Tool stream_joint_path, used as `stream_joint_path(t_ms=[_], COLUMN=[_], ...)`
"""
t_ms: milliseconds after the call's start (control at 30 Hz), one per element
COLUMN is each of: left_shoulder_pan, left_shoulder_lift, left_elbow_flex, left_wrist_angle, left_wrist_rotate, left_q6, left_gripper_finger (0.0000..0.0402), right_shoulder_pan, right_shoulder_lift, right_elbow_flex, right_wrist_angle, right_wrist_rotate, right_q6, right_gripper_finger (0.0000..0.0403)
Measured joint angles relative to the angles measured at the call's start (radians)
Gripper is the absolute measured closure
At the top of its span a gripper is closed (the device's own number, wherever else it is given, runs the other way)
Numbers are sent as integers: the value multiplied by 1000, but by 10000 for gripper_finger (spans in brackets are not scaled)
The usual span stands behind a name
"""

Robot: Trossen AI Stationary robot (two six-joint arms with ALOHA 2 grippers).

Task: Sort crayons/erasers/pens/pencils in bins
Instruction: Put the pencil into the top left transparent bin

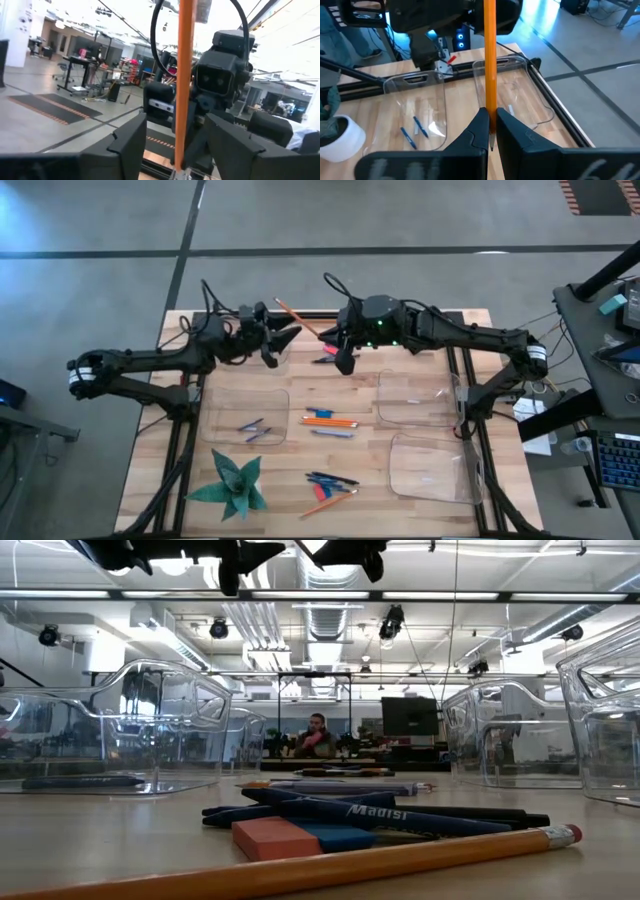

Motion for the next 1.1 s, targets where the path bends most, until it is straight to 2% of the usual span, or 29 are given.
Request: stream_joint_path(t_ms=[700, 900, 1100], left_shoulder_pan=[0, 0, 0], left_shoulder_lift=[11, 80, 108], left_elbow_flex=[9, 18, 25], left_wrist_angle=[113, 180, 177], left_wrist_rotate=[-2, 35, 42], left_q6=[-1, -2, -2], left_gripper_finger=[219, 269, 351], right_shoulder_pan=[0, 0, 2], right_shoulder_lift=[1, 1, 1], right_elbow_flex=[0, 0, 0], right_wrist_angle=[3, 0, -4], right_wrist_rotate=[-1, -17, -19], right_q6=[16, 21, 18], right_gripper_finger=[390, 390, 390])
